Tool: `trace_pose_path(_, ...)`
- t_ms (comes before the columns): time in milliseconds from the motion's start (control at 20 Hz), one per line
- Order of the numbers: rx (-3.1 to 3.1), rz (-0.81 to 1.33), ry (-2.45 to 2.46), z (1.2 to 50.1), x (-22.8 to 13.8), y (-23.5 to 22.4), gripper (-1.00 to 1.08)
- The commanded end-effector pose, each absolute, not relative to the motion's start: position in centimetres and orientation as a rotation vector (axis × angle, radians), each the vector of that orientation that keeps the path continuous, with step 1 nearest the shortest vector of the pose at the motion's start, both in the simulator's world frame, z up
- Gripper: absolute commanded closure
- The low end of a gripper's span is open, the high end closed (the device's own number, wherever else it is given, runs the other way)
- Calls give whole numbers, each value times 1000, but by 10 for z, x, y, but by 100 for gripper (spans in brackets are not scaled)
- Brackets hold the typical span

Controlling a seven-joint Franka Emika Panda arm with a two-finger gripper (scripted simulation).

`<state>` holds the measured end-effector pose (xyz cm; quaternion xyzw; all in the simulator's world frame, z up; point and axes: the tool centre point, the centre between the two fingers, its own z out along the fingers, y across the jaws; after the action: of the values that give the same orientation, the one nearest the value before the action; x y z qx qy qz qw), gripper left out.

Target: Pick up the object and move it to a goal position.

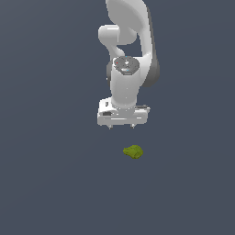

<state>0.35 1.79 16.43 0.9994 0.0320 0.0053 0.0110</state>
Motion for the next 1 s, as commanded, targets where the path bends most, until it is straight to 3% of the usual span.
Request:
trace_pose_path(0,3118,17,100,164,4,18,-92)
trace_pose_path(950,3111,-2,220,156,5,29,-92)
